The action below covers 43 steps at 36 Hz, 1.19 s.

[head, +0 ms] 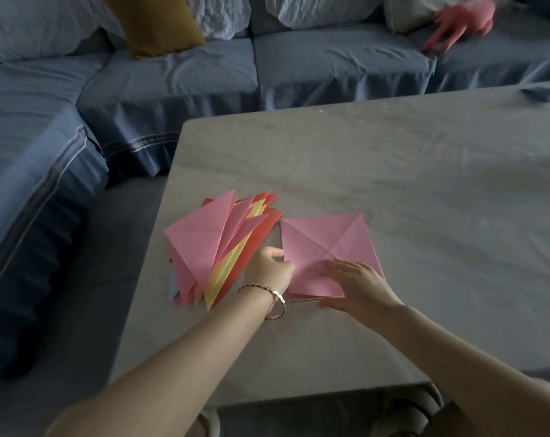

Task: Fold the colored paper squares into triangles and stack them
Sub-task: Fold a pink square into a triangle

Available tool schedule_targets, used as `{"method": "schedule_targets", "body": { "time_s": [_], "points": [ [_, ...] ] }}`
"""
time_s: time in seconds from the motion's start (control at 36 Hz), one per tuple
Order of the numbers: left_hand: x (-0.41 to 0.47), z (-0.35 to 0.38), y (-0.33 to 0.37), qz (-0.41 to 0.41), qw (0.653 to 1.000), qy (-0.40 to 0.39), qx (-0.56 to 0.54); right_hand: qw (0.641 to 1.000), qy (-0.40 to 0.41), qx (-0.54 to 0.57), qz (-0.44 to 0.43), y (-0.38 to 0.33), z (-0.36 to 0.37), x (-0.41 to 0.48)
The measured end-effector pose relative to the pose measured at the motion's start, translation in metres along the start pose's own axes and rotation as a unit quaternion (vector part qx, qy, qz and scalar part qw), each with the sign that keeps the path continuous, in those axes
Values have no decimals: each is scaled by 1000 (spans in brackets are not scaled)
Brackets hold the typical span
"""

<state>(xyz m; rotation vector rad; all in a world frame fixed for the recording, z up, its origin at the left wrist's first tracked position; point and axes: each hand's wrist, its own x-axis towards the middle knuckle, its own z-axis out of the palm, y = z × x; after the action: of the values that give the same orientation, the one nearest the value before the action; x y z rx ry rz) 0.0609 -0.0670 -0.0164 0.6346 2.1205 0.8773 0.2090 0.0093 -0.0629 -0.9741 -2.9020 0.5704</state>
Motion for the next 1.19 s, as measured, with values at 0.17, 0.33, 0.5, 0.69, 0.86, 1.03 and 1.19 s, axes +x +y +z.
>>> {"method": "schedule_targets", "body": {
  "time_s": [0.17, 0.33, 0.5, 0.69, 0.86, 1.03, 1.19],
  "points": [
    [-2, 3, 2, -11, 1000, -4, -26, 1000, 6, 1, -8, 0, 2, 1],
    [2, 5, 4, -19, 1000, 0, -24, 1000, 4, -12, -10, 1, 2, 1],
    [9, 8, 1, -56, 995, -1, -82, 1000, 10, -1, -15, 3, 4, 2],
    [16, 7, -7, -69, 988, 14, -134, 1000, 12, 6, -14, 5, 7, 3],
    [19, 10, -10, -93, 982, 9, -165, 1000, 3, -1, -8, 7, 9, 4],
    [25, 9, -11, -97, 980, 45, -167, 1000, -4, -3, -5, 7, 8, 3],
    [29, 11, -11, -112, 973, 40, -200, 1000, 8, 11, -9, 4, 5, 2]
  ]
}}
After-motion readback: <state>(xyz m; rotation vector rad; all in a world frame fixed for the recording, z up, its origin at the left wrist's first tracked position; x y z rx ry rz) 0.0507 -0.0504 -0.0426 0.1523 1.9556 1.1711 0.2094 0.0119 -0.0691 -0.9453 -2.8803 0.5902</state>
